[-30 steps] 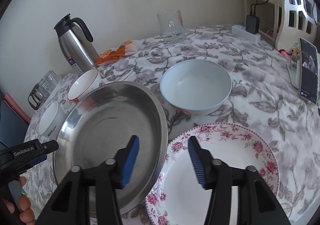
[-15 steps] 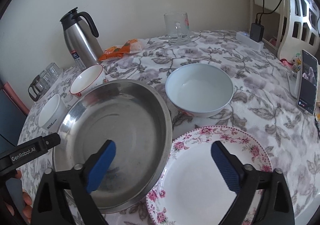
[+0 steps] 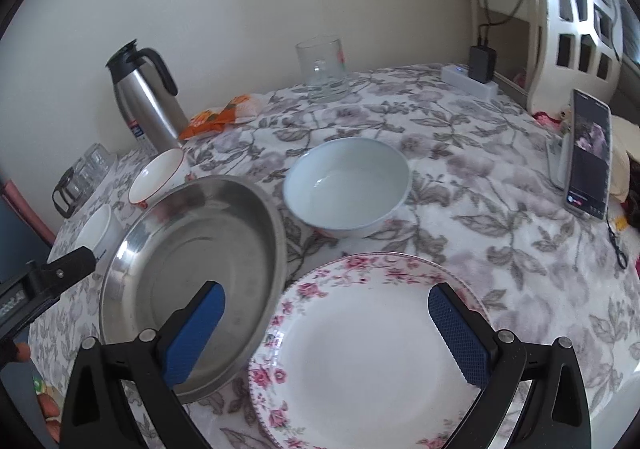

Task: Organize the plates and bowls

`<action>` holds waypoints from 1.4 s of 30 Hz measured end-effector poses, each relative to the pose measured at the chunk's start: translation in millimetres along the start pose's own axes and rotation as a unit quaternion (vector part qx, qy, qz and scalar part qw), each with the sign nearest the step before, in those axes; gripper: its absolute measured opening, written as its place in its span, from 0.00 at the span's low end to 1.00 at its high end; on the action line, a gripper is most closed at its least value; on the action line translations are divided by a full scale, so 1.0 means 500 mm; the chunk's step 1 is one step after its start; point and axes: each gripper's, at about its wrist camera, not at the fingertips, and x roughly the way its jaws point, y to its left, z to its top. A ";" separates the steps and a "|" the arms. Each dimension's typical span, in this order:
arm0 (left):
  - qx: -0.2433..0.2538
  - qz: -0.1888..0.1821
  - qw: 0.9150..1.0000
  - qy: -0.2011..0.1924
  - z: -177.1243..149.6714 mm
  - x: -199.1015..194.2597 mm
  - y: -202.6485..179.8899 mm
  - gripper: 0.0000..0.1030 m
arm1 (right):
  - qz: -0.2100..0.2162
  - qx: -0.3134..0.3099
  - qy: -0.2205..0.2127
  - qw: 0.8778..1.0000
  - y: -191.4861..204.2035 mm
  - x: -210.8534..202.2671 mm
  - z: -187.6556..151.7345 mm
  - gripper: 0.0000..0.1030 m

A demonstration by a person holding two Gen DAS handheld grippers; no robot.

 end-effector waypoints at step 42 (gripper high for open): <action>0.023 -0.145 0.967 0.208 -0.202 0.044 -0.211 0.94 | -0.037 0.169 0.112 0.979 -0.238 0.048 -0.064 0.79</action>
